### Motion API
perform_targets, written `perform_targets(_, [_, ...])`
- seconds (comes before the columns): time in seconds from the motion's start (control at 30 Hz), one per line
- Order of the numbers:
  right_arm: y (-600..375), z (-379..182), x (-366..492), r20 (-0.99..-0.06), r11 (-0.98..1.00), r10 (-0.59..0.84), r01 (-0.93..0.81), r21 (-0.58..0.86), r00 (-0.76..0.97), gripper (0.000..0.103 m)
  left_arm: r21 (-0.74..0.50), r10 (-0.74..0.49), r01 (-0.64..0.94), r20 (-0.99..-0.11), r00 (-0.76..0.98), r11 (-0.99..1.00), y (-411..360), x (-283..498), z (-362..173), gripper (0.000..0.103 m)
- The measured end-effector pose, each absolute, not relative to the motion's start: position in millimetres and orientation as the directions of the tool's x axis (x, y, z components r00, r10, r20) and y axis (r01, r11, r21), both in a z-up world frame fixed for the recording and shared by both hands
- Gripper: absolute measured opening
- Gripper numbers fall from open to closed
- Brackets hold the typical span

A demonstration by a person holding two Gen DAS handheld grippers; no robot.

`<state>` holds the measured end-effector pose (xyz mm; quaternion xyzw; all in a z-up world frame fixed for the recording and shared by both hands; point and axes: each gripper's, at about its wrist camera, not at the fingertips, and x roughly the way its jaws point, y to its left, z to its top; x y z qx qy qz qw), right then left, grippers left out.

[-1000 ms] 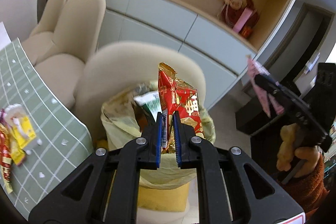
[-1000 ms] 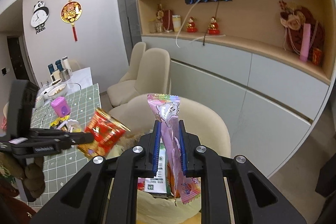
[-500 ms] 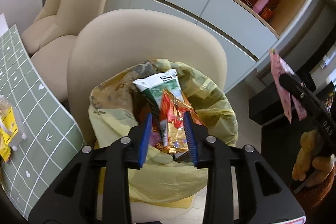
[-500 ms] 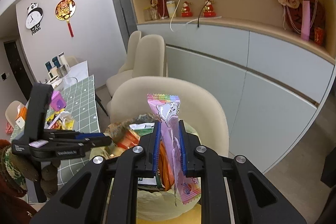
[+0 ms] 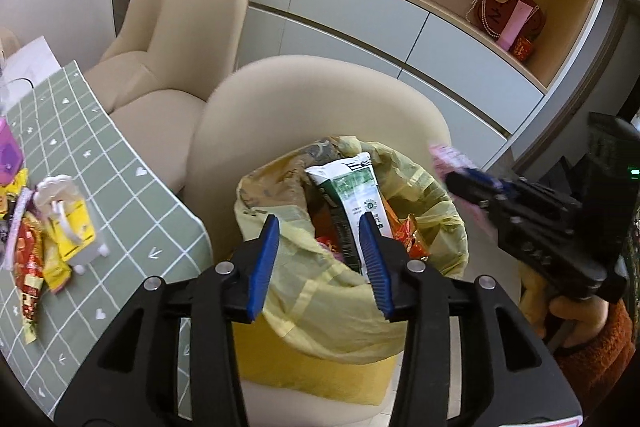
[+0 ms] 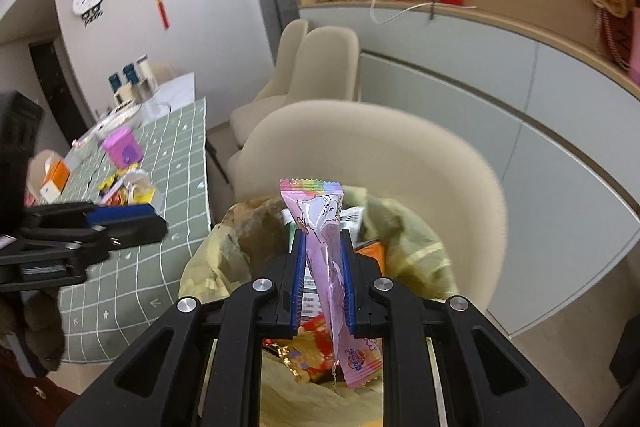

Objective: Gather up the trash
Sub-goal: 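Carry both wrappers to the bin and open both tools over it, then return to the table and grasp the pink juice box with the right tool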

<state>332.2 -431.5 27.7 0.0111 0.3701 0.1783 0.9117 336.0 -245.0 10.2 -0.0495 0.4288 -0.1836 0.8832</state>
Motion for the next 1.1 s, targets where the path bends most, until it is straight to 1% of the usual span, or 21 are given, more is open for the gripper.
perform_targets(0.23, [-410.5, 12.8, 342.1, -0.694, 0.924, 0.352, -0.35, 0.153, 0.628, 0.017, -0.241, -0.344, 0.25, -0.734, 0.586, 0.938, -225.6, 324.2, 15.0, 0.041])
perform_targets(0.4, [-401.3, 9.8, 345.6, -0.699, 0.923, 0.352, -0.354, 0.15, 0.622, 0.019, -0.256, -0.329, 0.207, -0.734, 0.594, 0.944, -206.1, 318.0, 13.8, 0.042])
perform_targets(0.5, [-398.9, 9.3, 345.6, -0.696, 0.925, 0.35, -0.349, 0.15, 0.627, 0.031, -0.265, -0.325, 0.189, -0.735, 0.595, 0.945, -196.5, 314.8, 12.1, 0.042])
perform_targets(0.57, [-398.5, 9.6, 345.7, -0.691, 0.928, 0.346, -0.338, 0.154, 0.634, 0.045, -0.269, -0.326, 0.185, -0.735, 0.595, 0.945, -192.4, 313.1, 11.5, 0.042])
perform_targets(0.6, [-398.6, 9.6, 345.0, -0.688, 0.928, 0.348, -0.336, 0.158, 0.637, 0.048, -0.272, -0.327, 0.184, -0.734, 0.595, 0.945, -190.6, 312.4, 11.7, 0.042])
perform_targets(0.63, [-398.6, 10.6, 343.2, -0.679, 0.928, 0.353, -0.335, 0.165, 0.643, 0.049, -0.274, -0.328, 0.183, -0.734, 0.595, 0.944, -189.5, 311.7, 11.4, 0.042])
perform_targets(0.9, [-395.7, 19.8, 331.0, -0.667, 0.937, 0.327, -0.32, 0.139, 0.669, 0.052, -0.289, -0.342, 0.185, -0.73, 0.592, 0.939, -178.2, 306.2, 9.0, 0.045])
perform_targets(0.97, [-394.3, 23.9, 326.0, -0.659, 0.941, 0.321, -0.308, 0.14, 0.68, 0.056, -0.292, -0.347, 0.19, -0.73, 0.589, 0.937, -173.4, 304.5, 7.9, 0.045])
perform_targets(1.1, [-388.0, 33.5, 315.9, -0.639, 0.944, 0.318, -0.299, 0.141, 0.7, 0.057, -0.292, -0.351, 0.197, -0.724, 0.594, 0.936, -156.0, 300.0, 5.4, 0.046])
